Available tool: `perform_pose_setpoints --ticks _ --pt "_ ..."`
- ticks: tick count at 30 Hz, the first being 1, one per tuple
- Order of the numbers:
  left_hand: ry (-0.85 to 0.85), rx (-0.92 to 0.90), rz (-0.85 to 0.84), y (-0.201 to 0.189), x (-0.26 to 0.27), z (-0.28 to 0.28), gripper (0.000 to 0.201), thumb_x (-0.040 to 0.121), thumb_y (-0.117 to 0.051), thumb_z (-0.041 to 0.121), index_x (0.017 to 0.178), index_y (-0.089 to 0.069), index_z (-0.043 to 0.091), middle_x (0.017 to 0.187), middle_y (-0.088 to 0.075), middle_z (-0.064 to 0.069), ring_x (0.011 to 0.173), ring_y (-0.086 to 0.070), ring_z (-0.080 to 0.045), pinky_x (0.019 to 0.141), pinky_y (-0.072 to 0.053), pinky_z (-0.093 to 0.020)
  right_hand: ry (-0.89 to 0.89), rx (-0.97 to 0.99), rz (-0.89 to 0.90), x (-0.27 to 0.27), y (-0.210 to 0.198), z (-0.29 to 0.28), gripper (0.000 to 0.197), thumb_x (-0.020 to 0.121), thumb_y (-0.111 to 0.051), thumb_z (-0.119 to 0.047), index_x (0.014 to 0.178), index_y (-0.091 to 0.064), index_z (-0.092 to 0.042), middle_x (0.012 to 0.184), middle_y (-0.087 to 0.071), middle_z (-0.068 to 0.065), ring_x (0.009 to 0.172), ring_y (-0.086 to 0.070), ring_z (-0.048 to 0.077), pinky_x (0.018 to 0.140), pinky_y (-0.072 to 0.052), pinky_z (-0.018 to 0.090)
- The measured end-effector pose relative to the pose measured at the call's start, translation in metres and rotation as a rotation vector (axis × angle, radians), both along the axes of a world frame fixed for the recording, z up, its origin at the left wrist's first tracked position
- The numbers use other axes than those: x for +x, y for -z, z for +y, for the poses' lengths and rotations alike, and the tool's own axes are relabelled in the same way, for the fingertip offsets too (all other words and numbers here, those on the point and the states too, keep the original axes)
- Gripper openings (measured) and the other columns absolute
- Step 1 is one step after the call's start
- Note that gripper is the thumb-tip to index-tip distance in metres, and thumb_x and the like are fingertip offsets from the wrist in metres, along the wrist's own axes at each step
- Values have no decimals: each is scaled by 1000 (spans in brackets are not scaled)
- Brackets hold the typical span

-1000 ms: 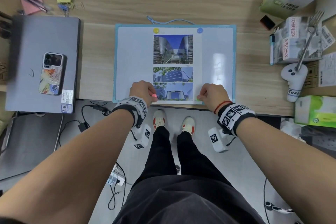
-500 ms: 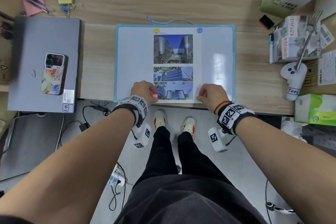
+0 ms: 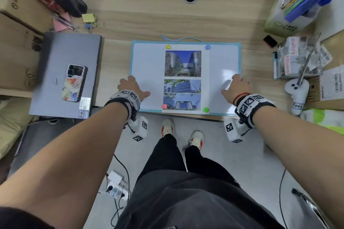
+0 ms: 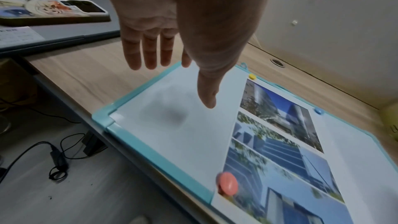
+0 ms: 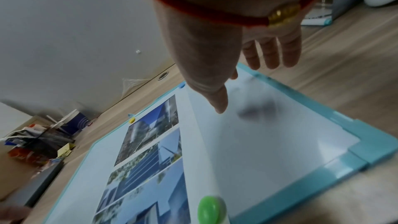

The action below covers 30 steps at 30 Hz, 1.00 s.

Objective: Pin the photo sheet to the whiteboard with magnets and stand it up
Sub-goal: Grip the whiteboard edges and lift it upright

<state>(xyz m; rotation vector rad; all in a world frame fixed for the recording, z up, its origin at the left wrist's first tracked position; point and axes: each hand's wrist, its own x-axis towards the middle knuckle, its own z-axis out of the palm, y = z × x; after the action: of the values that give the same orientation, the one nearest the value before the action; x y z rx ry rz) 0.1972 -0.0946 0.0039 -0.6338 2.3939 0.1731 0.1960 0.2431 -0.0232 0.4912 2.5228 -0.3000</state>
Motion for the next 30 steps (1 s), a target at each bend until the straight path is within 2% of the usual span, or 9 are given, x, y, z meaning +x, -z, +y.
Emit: perform_pose_setpoints --ticks 3,7,11,14,17,22,25,29,30 --pt "-81 -29 -62 7 -10 -12 97 71 -72 57 141 -25 8 138 -38 -20 124 -44 -40 99 -42 -51 83 76 -86 -8 3 2 87 75 -71 -45 140 -26 -10 137 -42 23 126 -43 39 99 -41 43" --pt "-151 23 -120 22 -26 -23 107 67 -72 61 142 -19 6 141 -34 -21 125 -45 -40 101 -41 -51 210 56 -155 -16 7 -3 106 74 -75 -46 149 -8 -12 144 -32 28 132 -38 42 103 -39 49" --pt "-86 35 -184 24 -54 -23 126 67 -65 71 152 0 5 153 -20 -24 136 -33 -41 108 -35 -51 257 45 -125 -37 13 -20 115 67 -76 -56 150 -4 -20 147 -25 31 134 -32 46 105 -36 54" --pt "-45 44 -220 20 -75 -20 134 64 -62 77 152 8 4 155 -17 -25 140 -27 -40 108 -33 -49 306 39 -149 -53 13 -34 120 62 -76 -61 149 -6 -18 149 -21 29 135 -30 45 105 -35 54" --pt "-70 34 -264 18 -95 -33 139 59 -59 83 151 4 1 156 -17 -22 141 -25 -40 108 -32 -50 376 31 -153 -64 10 -42 119 61 -75 -64 147 -10 -17 147 -24 28 134 -32 43 105 -35 54" --pt "-3 2 -241 15 -133 -56 124 59 -53 87 142 -28 -2 139 -42 -18 130 -40 -36 105 -40 -46 442 23 -82 -81 10 -46 114 62 -73 -66 143 -22 -5 140 -37 26 129 -40 40 104 -37 49" --pt "-37 19 -212 2 -157 -58 127 64 -51 85 149 -15 -2 152 -26 -19 141 -25 -37 112 -30 -49 443 10 -75 -97 0 -52 109 63 -70 -68 138 -29 0 137 -39 24 129 -40 38 104 -37 48" --pt "-184 83 39 -23 -196 -52 129 58 -59 84 143 -19 -4 144 -34 -21 128 -45 -37 93 -44 -47 501 -51 39 -133 -20 -56 109 60 -73 -68 135 -34 0 137 -40 21 128 -39 37 105 -36 48" --pt "-204 113 97 -28 -207 -52 128 58 -61 82 142 -20 -5 142 -35 -21 126 -46 -36 93 -44 -46 517 -72 84 -144 -24 -54 111 59 -74 -69 136 -33 1 138 -39 21 130 -38 38 106 -35 49"
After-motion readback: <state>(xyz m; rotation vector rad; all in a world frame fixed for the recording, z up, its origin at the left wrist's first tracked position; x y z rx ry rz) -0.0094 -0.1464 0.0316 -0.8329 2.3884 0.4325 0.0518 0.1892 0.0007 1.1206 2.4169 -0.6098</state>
